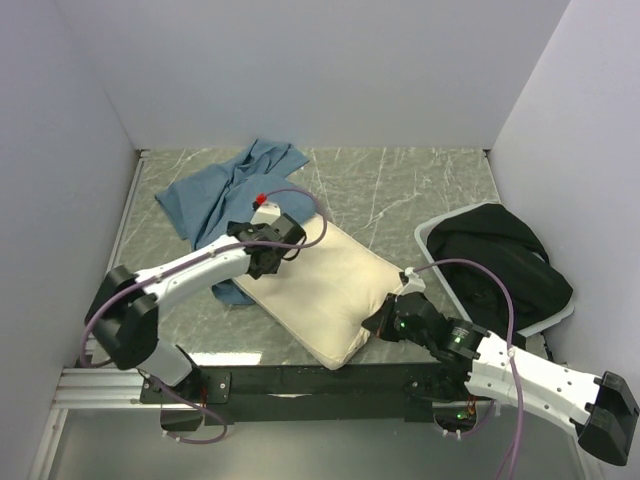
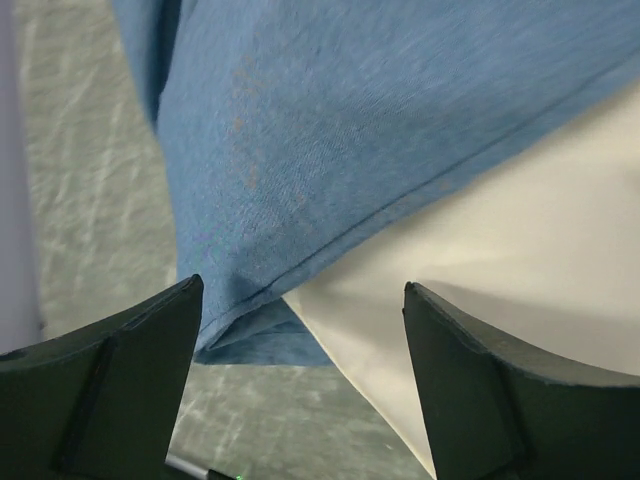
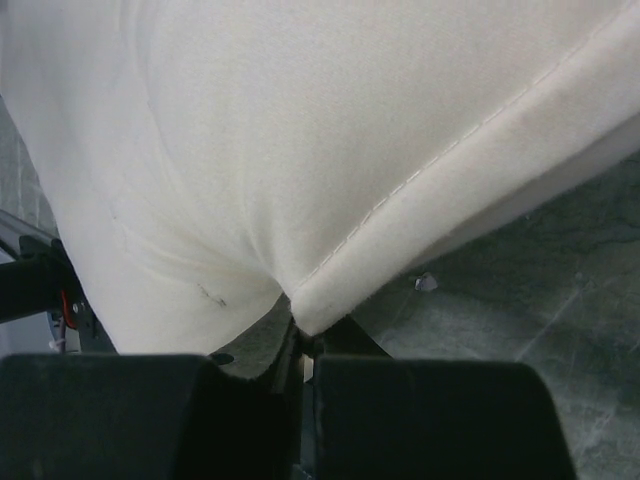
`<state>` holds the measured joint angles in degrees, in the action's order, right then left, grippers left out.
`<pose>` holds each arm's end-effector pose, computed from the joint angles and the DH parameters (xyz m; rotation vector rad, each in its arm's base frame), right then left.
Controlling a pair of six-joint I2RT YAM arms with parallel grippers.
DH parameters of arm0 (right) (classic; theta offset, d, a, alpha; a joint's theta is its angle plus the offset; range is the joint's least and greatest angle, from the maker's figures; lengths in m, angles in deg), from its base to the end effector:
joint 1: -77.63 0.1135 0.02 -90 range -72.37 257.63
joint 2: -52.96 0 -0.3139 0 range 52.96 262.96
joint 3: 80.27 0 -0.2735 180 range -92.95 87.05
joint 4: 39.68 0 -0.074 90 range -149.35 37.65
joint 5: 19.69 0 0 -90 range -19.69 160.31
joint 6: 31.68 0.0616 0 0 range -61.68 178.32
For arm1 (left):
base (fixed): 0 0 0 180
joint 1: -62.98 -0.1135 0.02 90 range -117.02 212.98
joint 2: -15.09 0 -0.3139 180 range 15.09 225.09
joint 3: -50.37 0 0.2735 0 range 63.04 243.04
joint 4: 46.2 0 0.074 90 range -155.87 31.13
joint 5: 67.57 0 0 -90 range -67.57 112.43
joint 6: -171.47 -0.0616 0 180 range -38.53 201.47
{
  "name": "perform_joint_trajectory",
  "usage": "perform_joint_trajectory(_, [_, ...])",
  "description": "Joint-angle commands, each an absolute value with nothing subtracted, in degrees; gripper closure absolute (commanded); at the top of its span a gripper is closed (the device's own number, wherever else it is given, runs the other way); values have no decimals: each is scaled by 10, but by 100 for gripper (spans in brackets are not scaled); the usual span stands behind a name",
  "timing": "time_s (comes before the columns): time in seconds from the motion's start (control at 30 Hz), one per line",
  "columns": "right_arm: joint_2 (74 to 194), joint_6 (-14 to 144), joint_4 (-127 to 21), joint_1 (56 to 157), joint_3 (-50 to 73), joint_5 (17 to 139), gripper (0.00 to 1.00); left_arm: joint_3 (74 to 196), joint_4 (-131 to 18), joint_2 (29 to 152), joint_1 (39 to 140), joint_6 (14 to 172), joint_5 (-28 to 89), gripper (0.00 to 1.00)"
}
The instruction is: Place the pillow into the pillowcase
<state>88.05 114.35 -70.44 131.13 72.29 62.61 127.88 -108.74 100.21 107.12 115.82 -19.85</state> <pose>0.0899 0.1077 0.1736 0.1302 2.3824 0.8488 0.2477 -0.1827 0.2776 0.0427 2.3857 0.4494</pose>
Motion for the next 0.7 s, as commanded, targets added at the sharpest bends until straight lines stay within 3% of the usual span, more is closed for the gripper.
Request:
perform_joint_trajectory(0.0, [883, 1128, -694, 1313, 689, 620, 100, 1308, -1136, 1041, 1078, 1210, -306, 16])
perform_joint_trajectory(0.07, [880, 1127, -697, 1313, 686, 619, 100, 1319, -1125, 1064, 1078, 1192, -320, 18])
perform_joint_trajectory(0.17, [872, 1126, -705, 1313, 678, 614, 100, 1354, -1129, 1098, 1077, 1182, -352, 30])
perform_joint_trajectory(0.33, [865, 1112, -722, 1313, 638, 603, 100, 1427, -1120, 1134, 1073, 1118, -369, 69])
perform_joint_trajectory(0.37, [867, 1106, -726, 1313, 629, 599, 100, 1450, -1122, 1141, 1068, 1105, -367, 77])
perform_joint_trajectory(0.4, [870, 1102, -730, 1313, 614, 599, 100, 1463, -1125, 1158, 1068, 1090, -370, 94])
perform_joint_trajectory(0.43, [870, 1099, -731, 1313, 607, 599, 100, 1475, -1130, 1165, 1068, 1085, -365, 99])
perform_joint_trajectory(0.67, [893, 1049, -728, 1313, 515, 595, 100, 1568, -1084, 1119, 1105, 1028, -187, 99])
